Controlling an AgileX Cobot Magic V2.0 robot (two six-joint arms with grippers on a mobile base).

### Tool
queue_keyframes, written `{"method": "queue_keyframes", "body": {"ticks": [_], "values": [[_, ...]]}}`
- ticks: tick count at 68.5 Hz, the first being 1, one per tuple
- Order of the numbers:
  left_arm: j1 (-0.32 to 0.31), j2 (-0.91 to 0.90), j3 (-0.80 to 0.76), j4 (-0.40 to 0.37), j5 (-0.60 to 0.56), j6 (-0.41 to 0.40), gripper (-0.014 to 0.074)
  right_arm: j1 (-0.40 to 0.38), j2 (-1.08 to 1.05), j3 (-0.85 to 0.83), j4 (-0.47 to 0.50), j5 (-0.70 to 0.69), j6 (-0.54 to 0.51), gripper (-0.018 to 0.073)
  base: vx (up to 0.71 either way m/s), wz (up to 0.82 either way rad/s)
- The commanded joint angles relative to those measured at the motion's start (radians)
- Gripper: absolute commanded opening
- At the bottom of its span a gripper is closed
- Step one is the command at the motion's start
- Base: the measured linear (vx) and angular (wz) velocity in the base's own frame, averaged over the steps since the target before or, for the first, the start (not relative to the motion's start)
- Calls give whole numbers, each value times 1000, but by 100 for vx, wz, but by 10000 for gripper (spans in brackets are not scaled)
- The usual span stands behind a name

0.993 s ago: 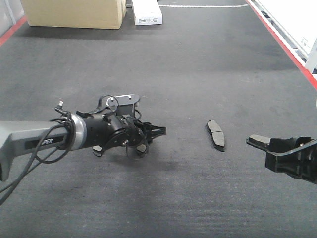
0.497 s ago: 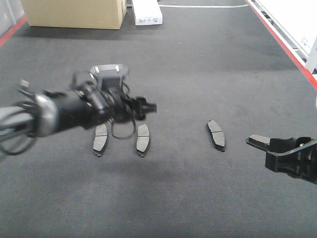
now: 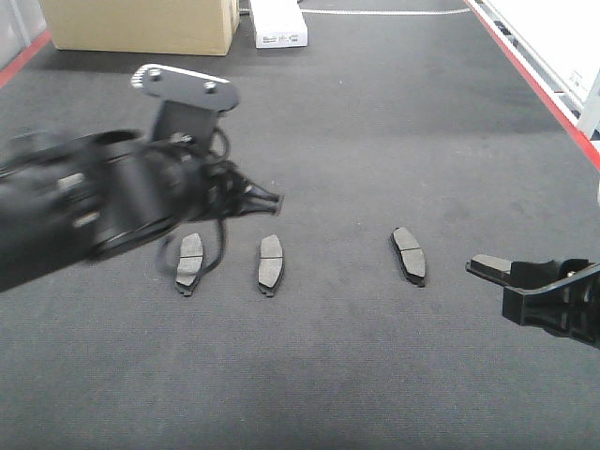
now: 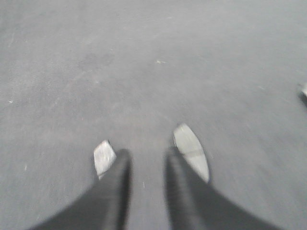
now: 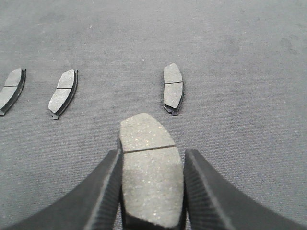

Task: Move and align brake pads A on conveyor
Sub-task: 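Open the left gripper and pull it back from the placed pad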

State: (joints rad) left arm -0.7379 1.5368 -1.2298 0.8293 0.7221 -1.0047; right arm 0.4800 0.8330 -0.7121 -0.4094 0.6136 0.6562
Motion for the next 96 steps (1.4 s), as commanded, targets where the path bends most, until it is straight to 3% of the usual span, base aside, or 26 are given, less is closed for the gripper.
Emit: {"method": "queue_keyframes", "body": {"ticks": [1, 21, 37, 96], "values": [[-14, -140, 50, 42, -27, -5, -9, -3, -10, -29, -32, -74, -4, 77, 0, 0], [-14, -486, 290, 36, -96, -5, -8, -3, -10, -29, -32, -74, -4, 77, 0, 0], [-14, -636, 346, 36, -58, -4, -8, -3, -10, -29, -32, -74, -4, 77, 0, 0], [-14, -642, 346, 36, -55, -4, -8, -3, -10, -29, -32, -80, -3, 77, 0, 0]]}}
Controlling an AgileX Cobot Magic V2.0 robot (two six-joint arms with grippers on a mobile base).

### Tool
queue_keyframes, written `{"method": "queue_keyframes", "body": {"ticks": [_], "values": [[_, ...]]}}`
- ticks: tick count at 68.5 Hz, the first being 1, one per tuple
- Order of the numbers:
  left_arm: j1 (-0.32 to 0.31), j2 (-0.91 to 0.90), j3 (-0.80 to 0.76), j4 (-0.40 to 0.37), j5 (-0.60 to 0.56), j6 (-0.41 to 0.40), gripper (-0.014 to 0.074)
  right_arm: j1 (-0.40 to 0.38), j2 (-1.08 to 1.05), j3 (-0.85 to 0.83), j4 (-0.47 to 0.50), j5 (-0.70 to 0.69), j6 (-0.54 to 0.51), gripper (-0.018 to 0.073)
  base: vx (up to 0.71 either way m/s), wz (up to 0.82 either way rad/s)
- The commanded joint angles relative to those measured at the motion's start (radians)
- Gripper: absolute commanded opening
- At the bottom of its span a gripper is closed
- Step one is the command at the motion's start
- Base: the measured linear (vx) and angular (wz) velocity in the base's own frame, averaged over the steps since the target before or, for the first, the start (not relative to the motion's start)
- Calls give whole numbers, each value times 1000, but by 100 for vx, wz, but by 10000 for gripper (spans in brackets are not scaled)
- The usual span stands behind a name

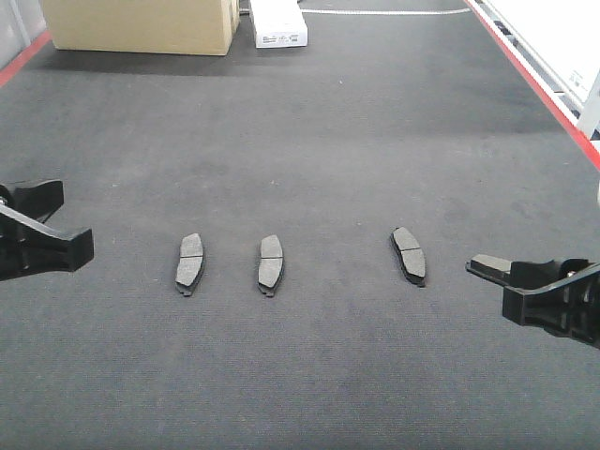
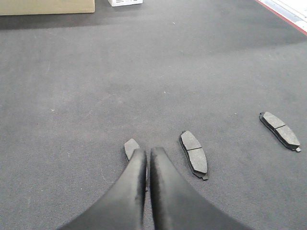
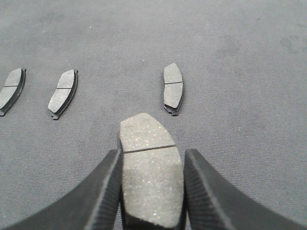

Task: Move and align brake pads A on conveyor
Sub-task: 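Open the left gripper and pull it back from the placed pad, then extend the right gripper and lower its pad beside the farther pad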

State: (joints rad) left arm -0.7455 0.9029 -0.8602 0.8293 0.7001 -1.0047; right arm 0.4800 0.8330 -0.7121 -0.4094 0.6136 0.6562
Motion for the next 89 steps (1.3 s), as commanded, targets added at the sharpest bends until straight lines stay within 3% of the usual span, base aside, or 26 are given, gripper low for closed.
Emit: {"method": "queue_keyframes", "body": {"ticks": [1, 16, 33, 58, 89], "values": [[-7, -8, -24, 36, -33, -4, -8, -3, -10, -29, -32, -80, -3, 77, 0, 0], [-7, -8, -24, 36, -33, -4, -8, -3, -10, -29, -32, -102, -3, 77, 0, 0], [-7, -8, -24, 36, -33, -4, -8, -3, 27, -29, -28, -228, 0, 77, 0, 0], [-7, -8, -24, 36, -33, -4, -8, -3, 370, -99, -28, -403, 38, 77, 0, 0], [-7, -8, -24, 36, -33, -4, -6, -3, 849, -446, -32, -392, 39, 77, 0, 0]]}}
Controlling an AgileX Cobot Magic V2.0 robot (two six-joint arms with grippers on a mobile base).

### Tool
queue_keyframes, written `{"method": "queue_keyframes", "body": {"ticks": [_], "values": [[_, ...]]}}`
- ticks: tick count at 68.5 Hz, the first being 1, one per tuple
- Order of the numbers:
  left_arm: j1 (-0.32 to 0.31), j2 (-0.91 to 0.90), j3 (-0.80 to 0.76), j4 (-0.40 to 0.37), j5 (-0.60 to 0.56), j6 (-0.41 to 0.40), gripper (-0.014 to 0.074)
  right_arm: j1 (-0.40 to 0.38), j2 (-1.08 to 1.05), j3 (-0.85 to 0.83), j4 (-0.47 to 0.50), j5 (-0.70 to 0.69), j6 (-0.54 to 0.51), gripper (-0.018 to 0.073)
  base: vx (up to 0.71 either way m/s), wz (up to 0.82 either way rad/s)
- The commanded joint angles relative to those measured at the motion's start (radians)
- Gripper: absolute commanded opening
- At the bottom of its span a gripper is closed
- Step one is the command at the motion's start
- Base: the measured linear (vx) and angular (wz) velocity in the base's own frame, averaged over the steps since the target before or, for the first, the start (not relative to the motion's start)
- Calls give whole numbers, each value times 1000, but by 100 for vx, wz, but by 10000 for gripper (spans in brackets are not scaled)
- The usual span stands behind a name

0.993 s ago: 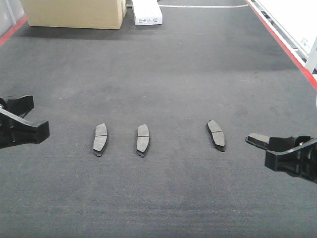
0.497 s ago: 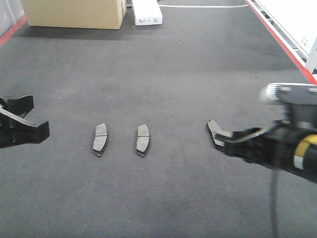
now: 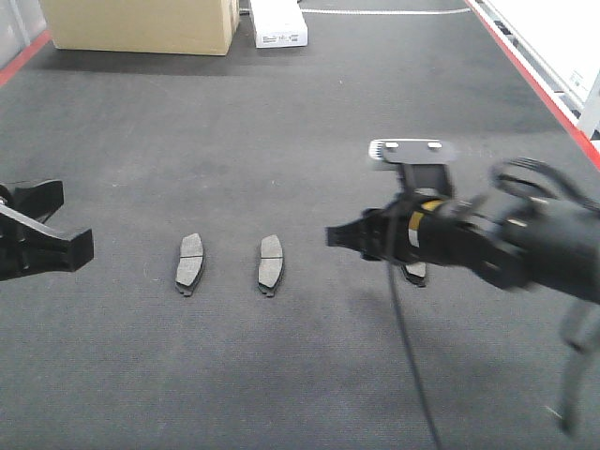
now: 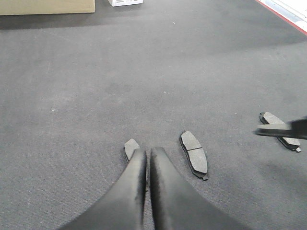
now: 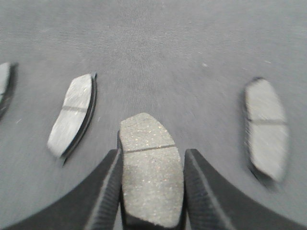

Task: Move and align brake pads A on conveyor
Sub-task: 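Extend the right gripper and lower its pad beside the farther pad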

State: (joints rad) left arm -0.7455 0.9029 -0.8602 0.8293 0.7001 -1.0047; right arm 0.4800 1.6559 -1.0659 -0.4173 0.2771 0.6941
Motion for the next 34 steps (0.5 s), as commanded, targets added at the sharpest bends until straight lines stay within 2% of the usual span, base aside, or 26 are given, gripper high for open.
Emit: {"method": "queue_keyframes", "body": {"ticks": [1, 19, 34], "values": [[-7, -8, -24, 36, -33, -4, -6, -3, 37, -103, -25, -50, 1, 77, 0, 0], [-7, -8, -24, 36, -33, -4, -6, -4, 185, -275, -93, 73, 14, 78, 0, 0], [-7, -8, -24, 36, -33, -4, -6, -8, 232, -320, -199, 101, 103, 81, 0, 0]]}}
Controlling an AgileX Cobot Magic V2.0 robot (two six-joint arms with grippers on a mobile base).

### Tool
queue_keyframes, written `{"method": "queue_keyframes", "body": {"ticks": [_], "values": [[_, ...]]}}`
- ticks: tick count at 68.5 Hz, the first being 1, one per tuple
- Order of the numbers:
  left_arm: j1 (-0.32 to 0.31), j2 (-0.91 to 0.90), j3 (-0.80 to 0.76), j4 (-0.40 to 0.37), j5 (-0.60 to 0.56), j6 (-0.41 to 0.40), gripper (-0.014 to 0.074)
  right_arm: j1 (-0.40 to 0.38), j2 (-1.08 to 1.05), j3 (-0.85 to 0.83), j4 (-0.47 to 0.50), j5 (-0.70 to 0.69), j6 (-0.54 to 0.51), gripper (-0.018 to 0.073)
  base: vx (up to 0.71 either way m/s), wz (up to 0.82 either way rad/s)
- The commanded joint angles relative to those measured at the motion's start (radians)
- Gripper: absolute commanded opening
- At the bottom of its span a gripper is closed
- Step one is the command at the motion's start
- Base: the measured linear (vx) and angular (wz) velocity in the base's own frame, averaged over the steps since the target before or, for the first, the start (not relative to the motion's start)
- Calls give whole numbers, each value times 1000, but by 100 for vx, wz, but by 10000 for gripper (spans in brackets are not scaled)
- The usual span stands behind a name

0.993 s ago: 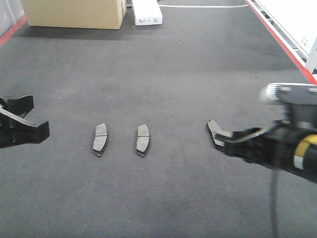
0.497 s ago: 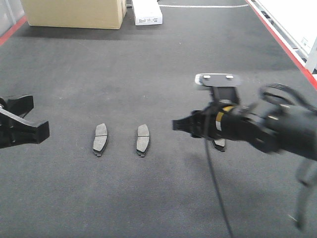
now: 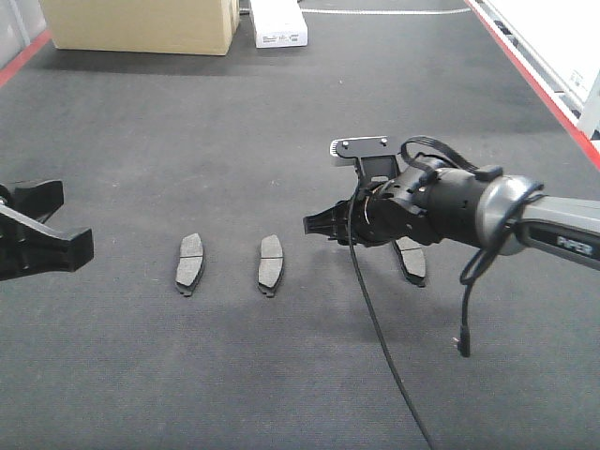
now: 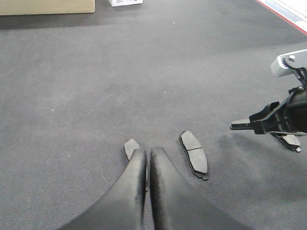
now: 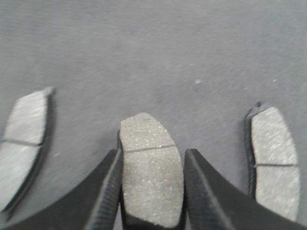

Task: Move and align brake pads A on conveyor
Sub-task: 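Extend the right gripper and lower its pad beside the farther pad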

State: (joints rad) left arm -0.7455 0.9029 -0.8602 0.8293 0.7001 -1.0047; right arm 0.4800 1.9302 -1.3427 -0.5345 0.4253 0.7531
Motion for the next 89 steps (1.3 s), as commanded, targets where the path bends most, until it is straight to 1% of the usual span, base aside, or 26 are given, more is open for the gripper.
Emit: {"method": "queue_keyframes", "body": {"ticks": [1, 7, 14, 29, 39, 56, 80, 89], "values": [[-7, -8, -24, 36, -33, -4, -6, -10, -42, -43, -93, -49, 56, 81, 0, 0], [-7, -8, -24, 36, -33, -4, -6, -22, -32, -43, -143, -50, 136, 81, 0, 0], [-7, -8, -24, 36, -33, -4, -6, -33, -18, -43, -175, -50, 194, 81, 0, 0], [-7, -8, -24, 36, -33, -4, -6, -29, -11, -43, -186, -110, 203, 81, 0, 0], [-7, -8, -24, 36, -33, -4, -6, -29, 0, -43, -190, -112, 222, 81, 0, 0], [-7, -8, -24, 36, -33, -4, -6, -29, 33, -43, -189, -106, 222, 85, 0, 0], [-7, -8, -24, 36, -33, -4, -6, -29, 36, -43, -98, -65, 219, 117, 0, 0], [-7, -8, -24, 36, -33, -4, -6, -29, 36, -43, -52, -42, 167, 168, 0, 0]]}}
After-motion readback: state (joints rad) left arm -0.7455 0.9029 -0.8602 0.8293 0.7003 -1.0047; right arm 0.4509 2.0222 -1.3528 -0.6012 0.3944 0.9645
